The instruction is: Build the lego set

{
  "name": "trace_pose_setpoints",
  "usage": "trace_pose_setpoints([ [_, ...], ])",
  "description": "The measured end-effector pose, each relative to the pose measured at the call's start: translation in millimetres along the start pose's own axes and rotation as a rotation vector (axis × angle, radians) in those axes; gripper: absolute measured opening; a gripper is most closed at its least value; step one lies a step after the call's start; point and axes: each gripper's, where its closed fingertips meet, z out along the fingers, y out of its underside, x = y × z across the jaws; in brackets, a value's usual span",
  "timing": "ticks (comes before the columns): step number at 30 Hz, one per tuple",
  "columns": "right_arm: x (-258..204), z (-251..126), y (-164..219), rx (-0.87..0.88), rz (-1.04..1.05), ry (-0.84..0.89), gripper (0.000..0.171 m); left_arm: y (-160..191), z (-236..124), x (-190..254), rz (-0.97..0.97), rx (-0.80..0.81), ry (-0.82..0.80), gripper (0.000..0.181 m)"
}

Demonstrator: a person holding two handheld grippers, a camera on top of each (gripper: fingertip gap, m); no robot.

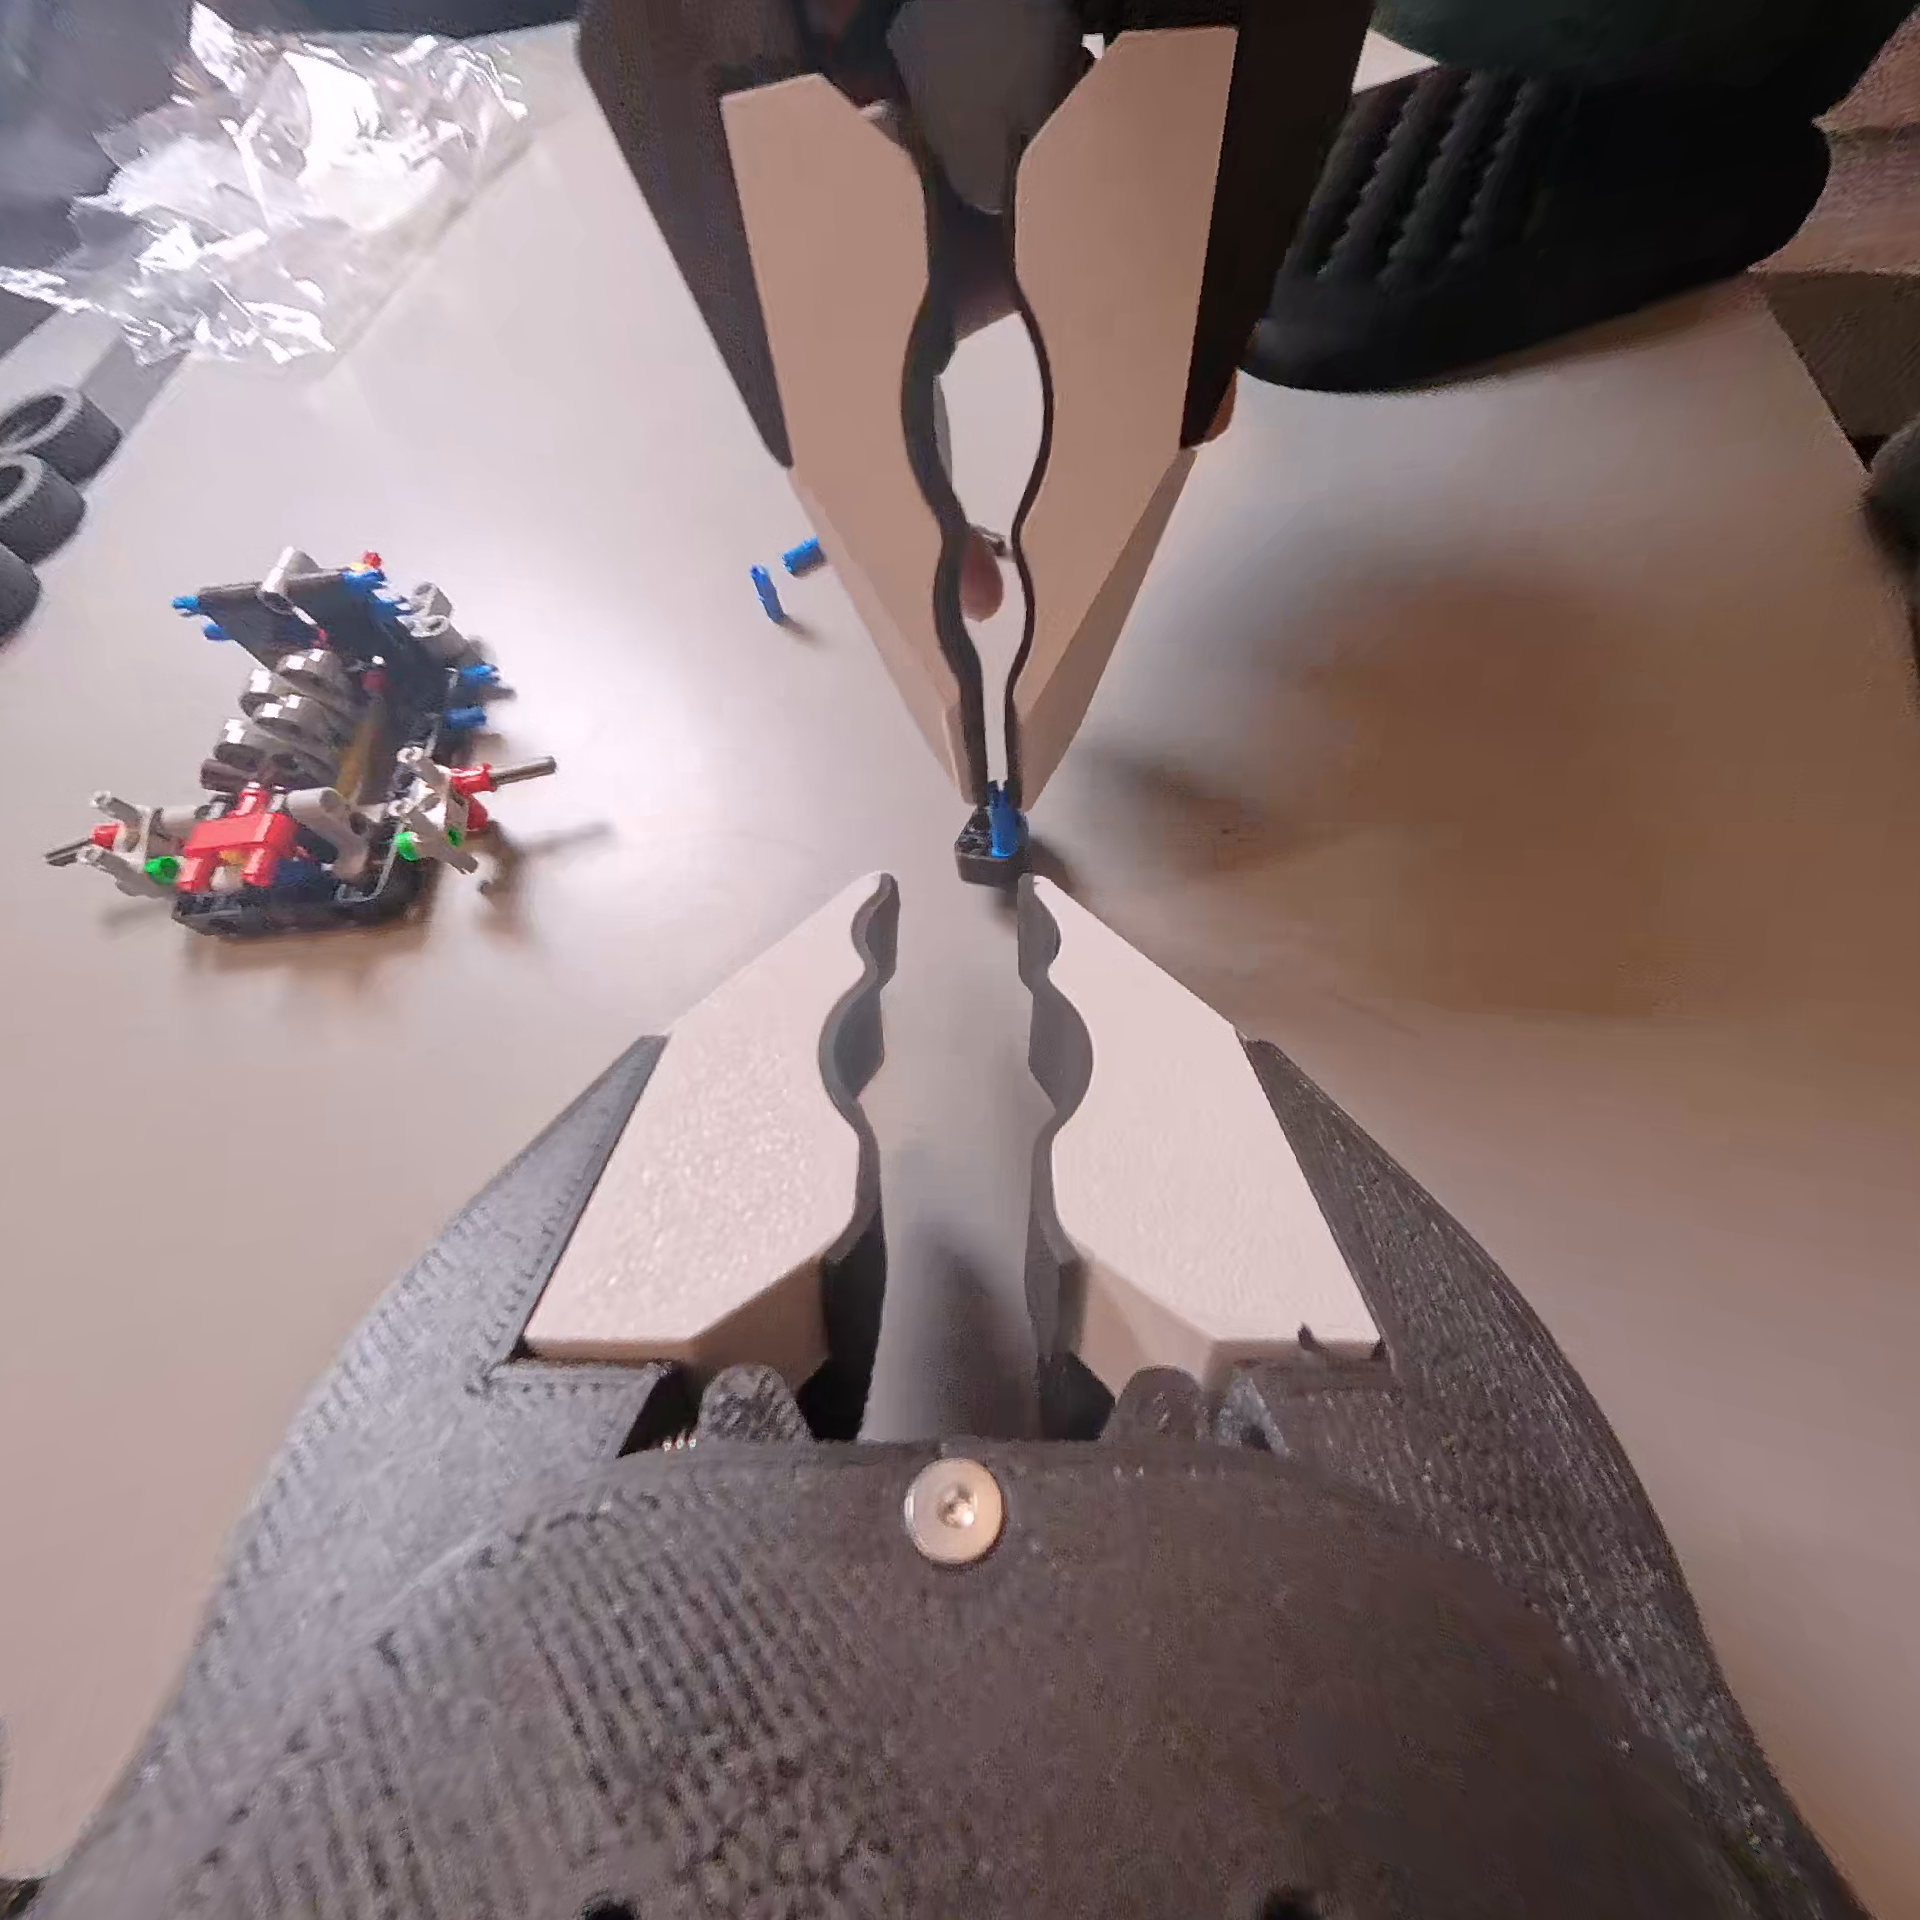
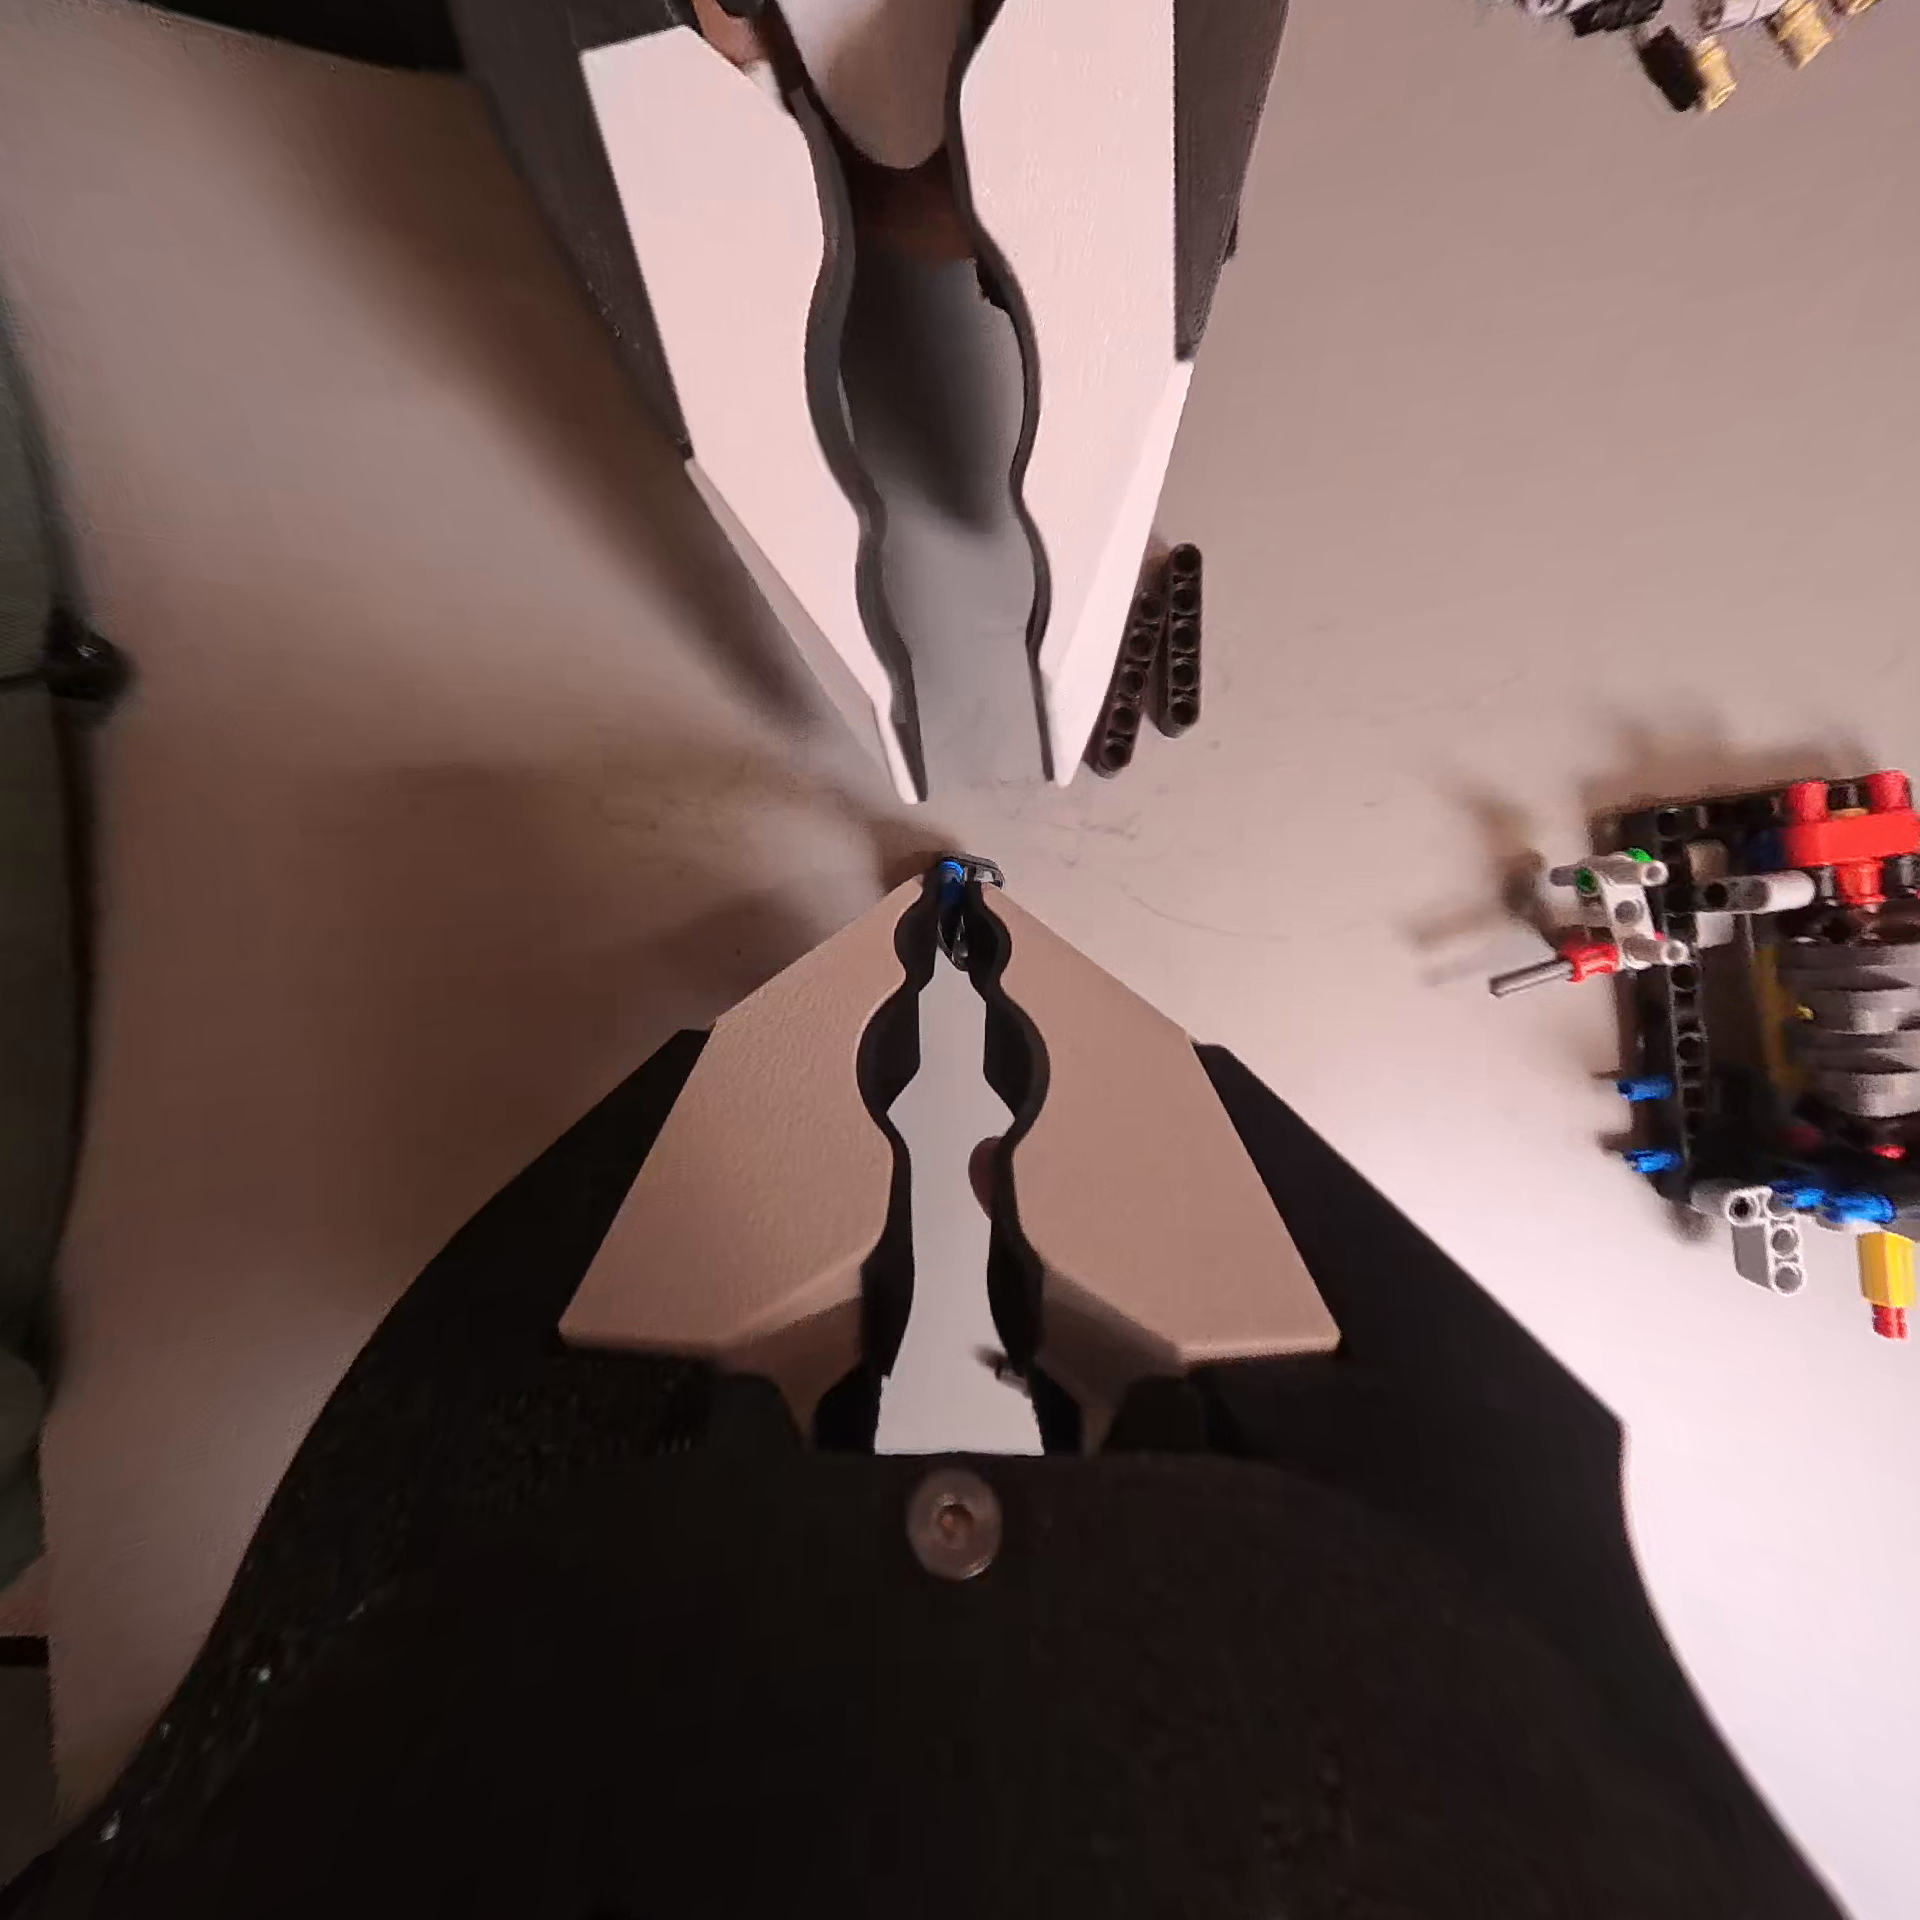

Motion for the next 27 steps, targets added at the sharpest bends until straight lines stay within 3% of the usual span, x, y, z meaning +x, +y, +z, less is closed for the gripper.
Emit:
trace_pose_setpoints([
  [2,0.3,2.4,-2.8,0.022,0.005,0.004,0.003,4.7,2.2,3.6,0.001,-0.027,0.015,0.019],
  [6,2.7,-8.4,4.9,0.068,0.018,0.008,0.022,11.8,5.2,5.1,0.001,-0.072,0.018,0.019],
  [11,-3.7,-0.2,24.7,0.060,0.033,0.017,0.023,16.6,8.8,10.0,0.013,-0.112,0.037,0.020],
  [16,-1.8,15.6,12.8,0.093,0.015,0.064,0.021,17.6,12.7,11.5,0.025,-0.129,0.037,0.014],
  [22,-7.1,15.6,14.3,0.081,0.005,0.066,0.007,16.9,14.9,13.6,0.048,-0.132,0.037,0.012],
  [27,-10.3,-14.6,25.4,0.134,0.039,0.028,0.024,16.6,14.8,13.1,0.061,-0.130,0.025,0.013],
])
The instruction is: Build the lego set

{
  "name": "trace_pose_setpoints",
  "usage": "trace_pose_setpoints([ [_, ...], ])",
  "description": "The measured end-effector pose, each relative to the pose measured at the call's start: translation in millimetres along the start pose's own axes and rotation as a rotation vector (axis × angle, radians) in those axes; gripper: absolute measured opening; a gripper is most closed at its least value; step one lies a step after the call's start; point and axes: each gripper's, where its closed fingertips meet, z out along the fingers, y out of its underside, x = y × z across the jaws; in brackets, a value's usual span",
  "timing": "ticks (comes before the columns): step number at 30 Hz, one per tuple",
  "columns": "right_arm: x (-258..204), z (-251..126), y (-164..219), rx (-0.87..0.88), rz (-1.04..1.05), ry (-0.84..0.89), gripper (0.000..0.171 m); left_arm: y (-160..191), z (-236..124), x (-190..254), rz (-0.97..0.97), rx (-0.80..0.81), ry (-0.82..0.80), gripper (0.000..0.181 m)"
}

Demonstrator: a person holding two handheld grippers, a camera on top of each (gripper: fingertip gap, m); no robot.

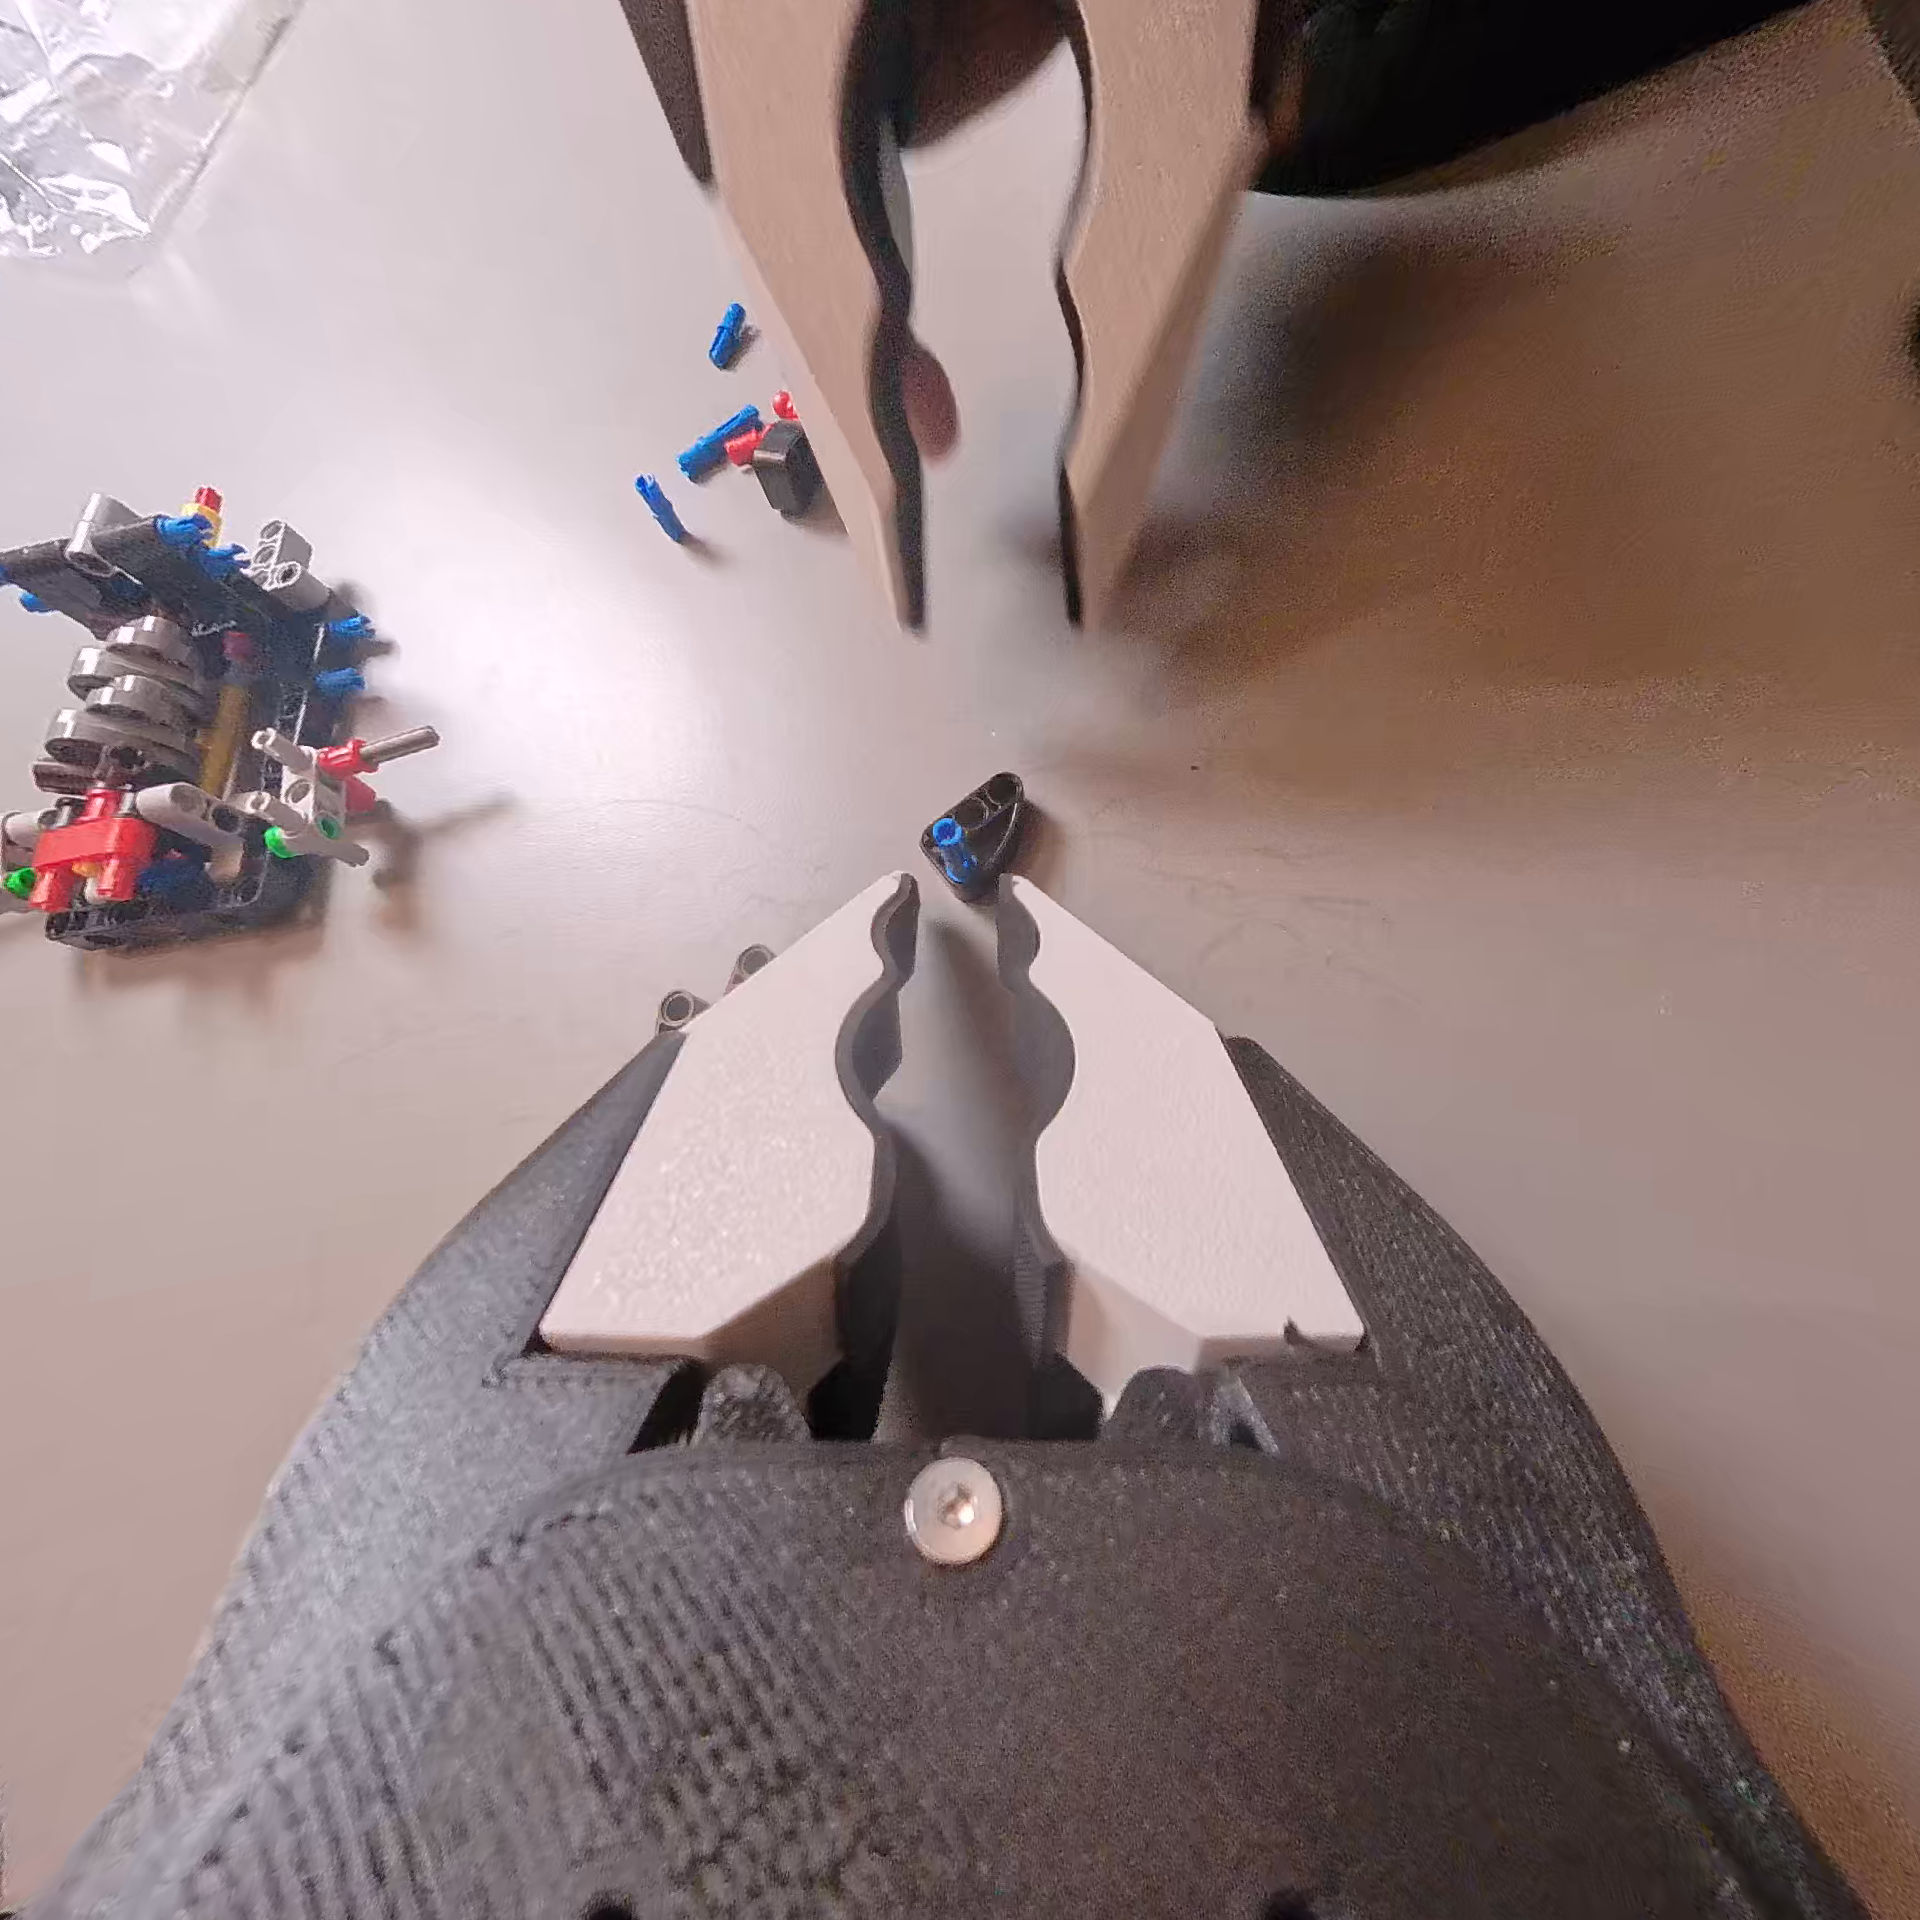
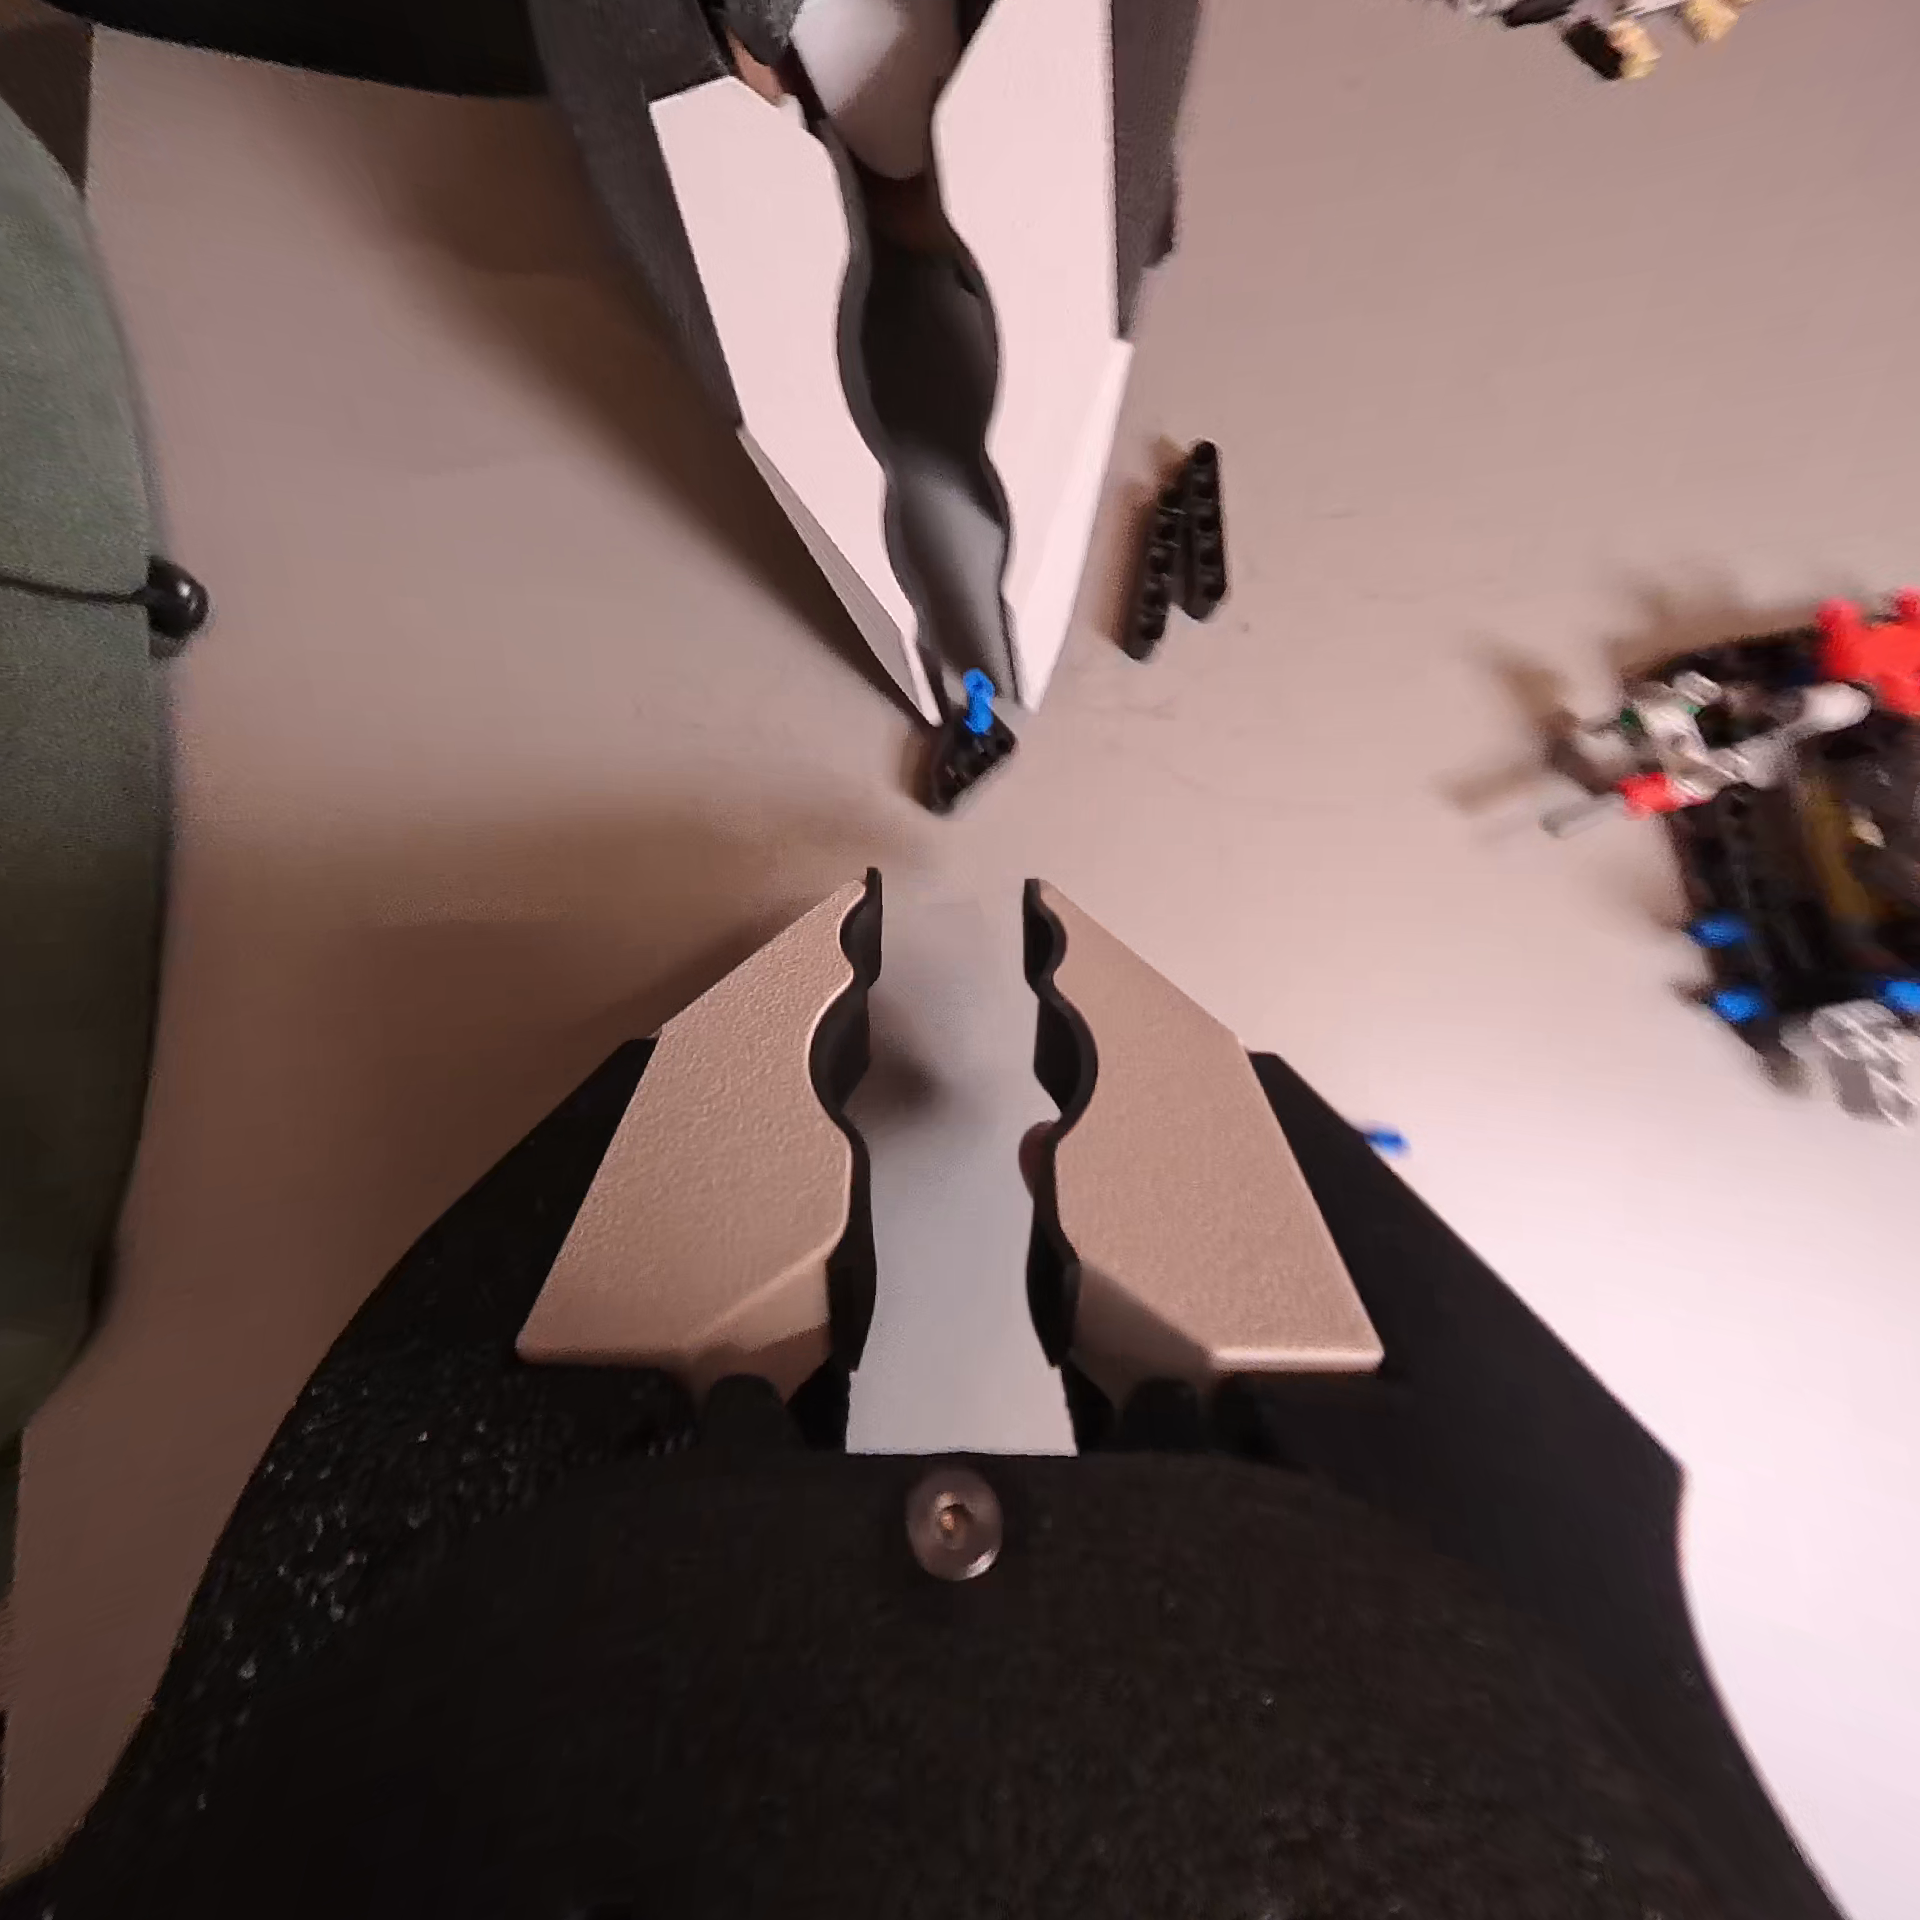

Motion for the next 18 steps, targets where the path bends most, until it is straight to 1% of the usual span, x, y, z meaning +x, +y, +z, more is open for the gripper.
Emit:
trace_pose_setpoints([
  [3,29.6,-47.6,18.5,0.038,0.029,0.112,0.022,-0.5,-1.2,1.4,0.003,0.006,0.006,0.016],
  [5,49.0,-74.6,41.8,0.037,0.098,0.183,0.021,-1.3,-1.4,2.1,0.000,0.012,0.012,0.018],
  [6,57.0,-81.8,55.3,0.021,0.130,0.213,0.020,-1.8,-1.0,2.3,0.000,0.012,0.013,0.018],
  [7,63.0,-84.6,68.3,-0.003,0.155,0.234,0.020,-2.1,-0.4,2.7,-0.001,0.011,0.015,0.019],
  [9,69.3,-80.3,82.3,-0.012,0.189,0.236,0.019,-2.8,1.6,3.3,0.000,0.006,0.016,0.019],
  [11,75.1,-71.2,87.3,-0.006,0.224,0.224,0.015,-3.7,3.5,2.8,0.003,0.003,0.007,0.018],
  [12,76.9,-67.6,92.5,-0.033,0.234,0.219,0.015,-4.2,4.2,2.4,0.005,0.003,0.000,0.017],
  [14,79.7,-65.1,99.2,-0.073,0.224,0.225,0.016,-4.8,5.0,2.2,0.008,0.002,-0.008,0.016],
  [18,83.3,-63.2,101.3,-0.077,0.233,0.237,0.015,-5.2,5.5,1.6,0.013,0.001,-0.017,0.015],
])
